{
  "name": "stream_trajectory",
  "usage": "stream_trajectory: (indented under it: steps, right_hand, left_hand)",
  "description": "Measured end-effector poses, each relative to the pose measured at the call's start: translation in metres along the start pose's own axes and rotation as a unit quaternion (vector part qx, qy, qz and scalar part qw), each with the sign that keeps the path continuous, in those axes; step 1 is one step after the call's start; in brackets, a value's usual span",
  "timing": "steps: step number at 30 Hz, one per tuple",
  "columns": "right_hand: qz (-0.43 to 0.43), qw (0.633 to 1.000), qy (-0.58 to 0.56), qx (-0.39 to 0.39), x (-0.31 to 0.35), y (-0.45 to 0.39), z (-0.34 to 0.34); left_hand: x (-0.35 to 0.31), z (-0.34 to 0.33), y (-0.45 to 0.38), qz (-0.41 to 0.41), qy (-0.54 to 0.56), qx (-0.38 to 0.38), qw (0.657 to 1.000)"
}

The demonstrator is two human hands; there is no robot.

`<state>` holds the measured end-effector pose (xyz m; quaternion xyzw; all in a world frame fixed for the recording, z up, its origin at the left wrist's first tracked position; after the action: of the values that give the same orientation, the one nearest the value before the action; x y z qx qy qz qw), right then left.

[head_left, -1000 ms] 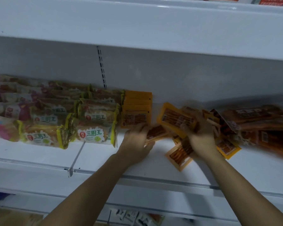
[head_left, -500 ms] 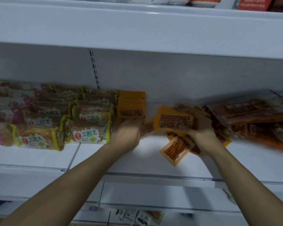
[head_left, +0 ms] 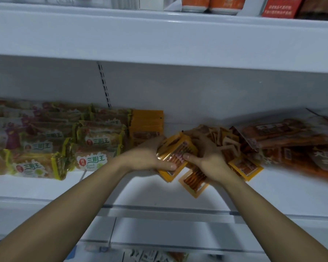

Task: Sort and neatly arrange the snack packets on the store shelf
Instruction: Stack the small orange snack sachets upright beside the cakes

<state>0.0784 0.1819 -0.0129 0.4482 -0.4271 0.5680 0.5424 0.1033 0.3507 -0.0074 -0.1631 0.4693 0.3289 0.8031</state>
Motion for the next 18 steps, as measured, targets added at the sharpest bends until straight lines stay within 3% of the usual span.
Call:
stream_trajectory:
  steps: [3, 6, 8, 12, 13, 15, 18]
  right_hand:
    - [0.004, 1.000, 0.029, -0.001, -0.006, 0.000, -0.010]
    - [-0.017, 0.991, 0.131, 0.025, -0.010, 0.001, -0.022]
    - [-0.012, 0.977, 0.201, 0.063, -0.009, -0.001, -0.034]
    - [0.025, 0.917, 0.375, 0.136, -0.014, -0.001, -0.053]
    - [0.011, 0.915, 0.369, 0.159, -0.017, -0.001, -0.053]
    - [-0.028, 0.948, 0.268, 0.169, -0.009, -0.005, -0.047]
    - [-0.071, 0.982, 0.170, 0.037, 0.001, -0.045, -0.031]
  left_hand:
    - [-0.005, 0.016, -0.002, -0.027, -0.163, -0.050, 0.985]
    - [-0.007, 0.015, 0.006, -0.042, -0.296, -0.010, 0.954]
    - [0.000, 0.009, 0.012, -0.016, -0.335, 0.016, 0.942]
    - [0.008, -0.009, 0.021, 0.008, -0.340, 0.041, 0.939]
    - [0.010, -0.011, 0.023, 0.002, -0.345, 0.037, 0.938]
    - [0.011, -0.010, 0.028, -0.006, -0.367, 0.029, 0.930]
    - [0.007, 0.000, 0.035, -0.007, -0.389, 0.023, 0.921]
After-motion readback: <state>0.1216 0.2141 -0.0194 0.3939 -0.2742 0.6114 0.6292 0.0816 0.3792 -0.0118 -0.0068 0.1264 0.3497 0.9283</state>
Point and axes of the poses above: each hand's wrist, its own y-axis away from the middle knuckle, its own z-axis out of the back of the hand, x = y × z, the point moved 8 cm from there along -y, towards the middle knuckle, and after that the axes turned 11 degrees about -z, right-handed, at the moved point
